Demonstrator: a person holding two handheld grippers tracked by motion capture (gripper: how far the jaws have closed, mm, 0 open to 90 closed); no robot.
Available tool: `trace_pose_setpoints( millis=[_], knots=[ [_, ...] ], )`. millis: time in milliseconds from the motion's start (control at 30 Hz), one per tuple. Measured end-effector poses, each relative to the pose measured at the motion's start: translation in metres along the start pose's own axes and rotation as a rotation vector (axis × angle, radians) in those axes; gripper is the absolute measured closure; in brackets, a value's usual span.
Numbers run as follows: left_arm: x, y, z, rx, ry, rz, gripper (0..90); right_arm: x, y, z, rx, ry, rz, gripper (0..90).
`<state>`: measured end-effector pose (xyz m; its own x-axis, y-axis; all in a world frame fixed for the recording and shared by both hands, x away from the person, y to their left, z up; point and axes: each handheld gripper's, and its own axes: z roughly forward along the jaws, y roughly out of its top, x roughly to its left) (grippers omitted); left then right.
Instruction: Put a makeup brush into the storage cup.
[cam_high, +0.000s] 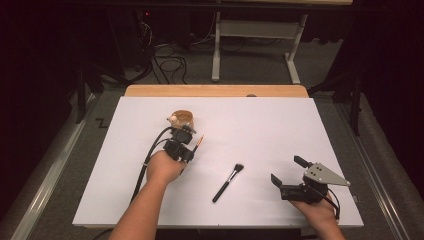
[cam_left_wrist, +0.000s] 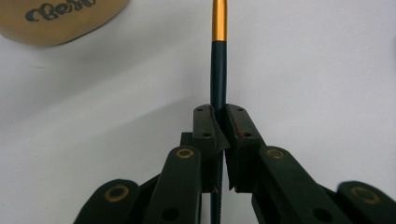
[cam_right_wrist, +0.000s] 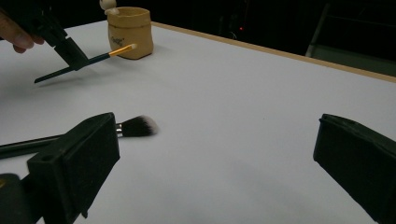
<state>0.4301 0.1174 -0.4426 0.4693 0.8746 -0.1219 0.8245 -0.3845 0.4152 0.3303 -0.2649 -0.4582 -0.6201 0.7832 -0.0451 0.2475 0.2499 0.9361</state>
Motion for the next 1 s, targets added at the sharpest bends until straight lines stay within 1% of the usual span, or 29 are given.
trace_pose_setpoints(
  millis=[67, 133, 233, 333, 400, 500, 567, 600, 633, 667, 733, 800, 1000],
  knots=[
    [0.002, -0.003, -0.002, -0.017, -0.009, -0.004, 83.7, 0.0, 0.0, 0.0, 0.001, 0.0, -0.002, 0.9],
    [0.004, -0.006, -0.004, -0.034, -0.016, 0.003, 83.7, 0.0, 0.0, 0.0, 0.0, 0.0, -0.009, 0.9],
    [0.007, -0.01, -0.007, -0.066, -0.033, -0.004, 83.7, 0.0, 0.0, 0.0, -0.001, 0.0, -0.01, 0.9],
    [0.009, -0.016, -0.009, -0.096, -0.043, -0.001, 83.7, 0.0, 0.0, 0.0, 0.0, -0.002, -0.01, 0.9],
    [0.012, -0.02, -0.009, -0.124, -0.053, -0.029, 83.7, 0.0, 0.0, 0.0, -0.001, -0.001, -0.012, 0.9],
    [0.015, -0.027, -0.01, -0.152, -0.055, -0.03, 83.7, 0.001, 0.0, 0.001, -0.001, -0.001, -0.013, 0.9],
    [0.017, -0.031, -0.011, -0.18, -0.064, -0.032, 83.7, 0.001, 0.0, 0.001, -0.001, -0.001, -0.013, 0.9],
    [0.018, -0.032, -0.012, -0.189, -0.072, -0.033, 83.7, 0.001, -0.001, 0.001, 0.0, -0.001, -0.012, 0.9],
    [0.019, -0.034, -0.012, -0.196, -0.091, -0.033, 83.7, 0.001, -0.001, 0.001, -0.002, 0.001, -0.011, 0.9],
    [0.019, -0.036, -0.013, -0.208, -0.093, -0.03, 83.7, 0.001, -0.001, 0.001, -0.003, 0.002, -0.009, 0.9],
    [0.021, -0.038, -0.015, -0.228, -0.106, -0.039, 83.7, 0.001, -0.001, 0.001, 0.002, -0.001, -0.007, 0.9],
    [0.022, -0.041, -0.017, -0.239, -0.1, -0.031, 83.7, 0.001, -0.001, 0.001, -0.001, -0.002, -0.014, 0.9],
    [0.022, -0.047, -0.021, -0.29, -0.101, -0.015, 83.7, 0.001, -0.001, 0.001, -0.004, -0.002, -0.014, 0.9]
  ],
)
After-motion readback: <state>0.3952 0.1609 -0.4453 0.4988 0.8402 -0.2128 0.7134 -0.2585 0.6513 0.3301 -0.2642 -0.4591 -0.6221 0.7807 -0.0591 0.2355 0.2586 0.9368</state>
